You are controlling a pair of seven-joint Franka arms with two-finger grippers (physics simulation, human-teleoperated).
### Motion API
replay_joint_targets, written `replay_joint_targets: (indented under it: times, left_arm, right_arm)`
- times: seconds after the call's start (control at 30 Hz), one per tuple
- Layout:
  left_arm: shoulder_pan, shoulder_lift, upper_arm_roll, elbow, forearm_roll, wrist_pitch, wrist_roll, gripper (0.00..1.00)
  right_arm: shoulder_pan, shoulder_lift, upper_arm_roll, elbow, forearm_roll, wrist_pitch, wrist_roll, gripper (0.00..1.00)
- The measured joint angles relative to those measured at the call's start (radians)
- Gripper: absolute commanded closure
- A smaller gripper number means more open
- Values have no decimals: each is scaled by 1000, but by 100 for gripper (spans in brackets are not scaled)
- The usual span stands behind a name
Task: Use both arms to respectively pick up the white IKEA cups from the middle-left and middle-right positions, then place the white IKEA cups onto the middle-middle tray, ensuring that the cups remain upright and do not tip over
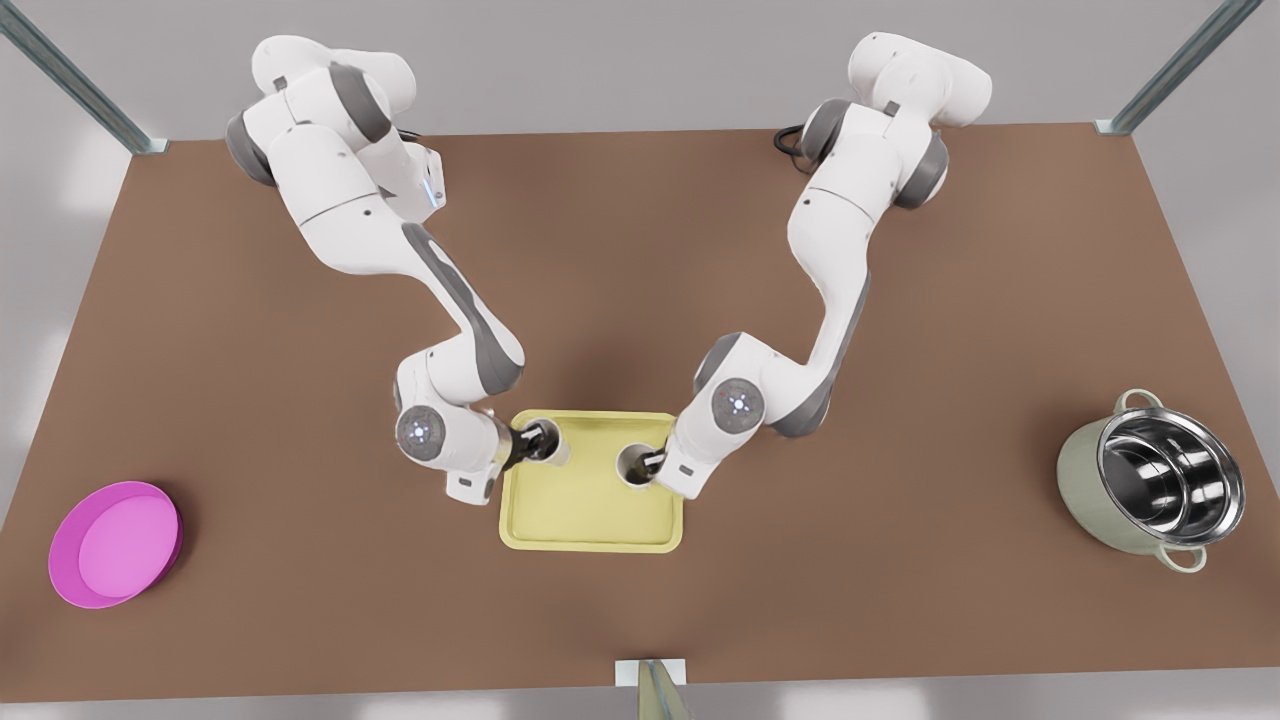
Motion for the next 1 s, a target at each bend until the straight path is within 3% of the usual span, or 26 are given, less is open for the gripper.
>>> replay_joint_targets:
  times: [0.13,0.17,0.2,0.27,0.37,0.6,0.87,1.0]
  left_arm:
    - [245,-269,2,1,102,-286,29,0]
    - [321,-314,4,1,158,-367,70,0]
    - [368,-354,5,-8,199,-432,111,0]
    - [397,-629,22,-359,237,-454,185,0]
    - [405,-745,26,-511,227,-480,282,0]
    - [402,-749,25,-531,209,-532,455,0]
    - [398,-746,25,-531,206,-549,585,0]
    - [396,-745,25,-530,206,-551,631,0]
  right_arm:
    - [5,26,-3,9,-14,21,53,79]
    - [5,29,-3,9,-22,26,65,45]
    - [5,30,-4,9,-28,29,78,0]
    - [1,31,-4,8,-41,35,102,0]
    - [0,32,-5,8,-51,40,132,0]
    - [-14,8,-2,-3,-59,32,184,0]
    - [-218,-131,-33,91,-153,-261,213,0]
    - [-250,-385,-66,93,-322,-409,213,0]
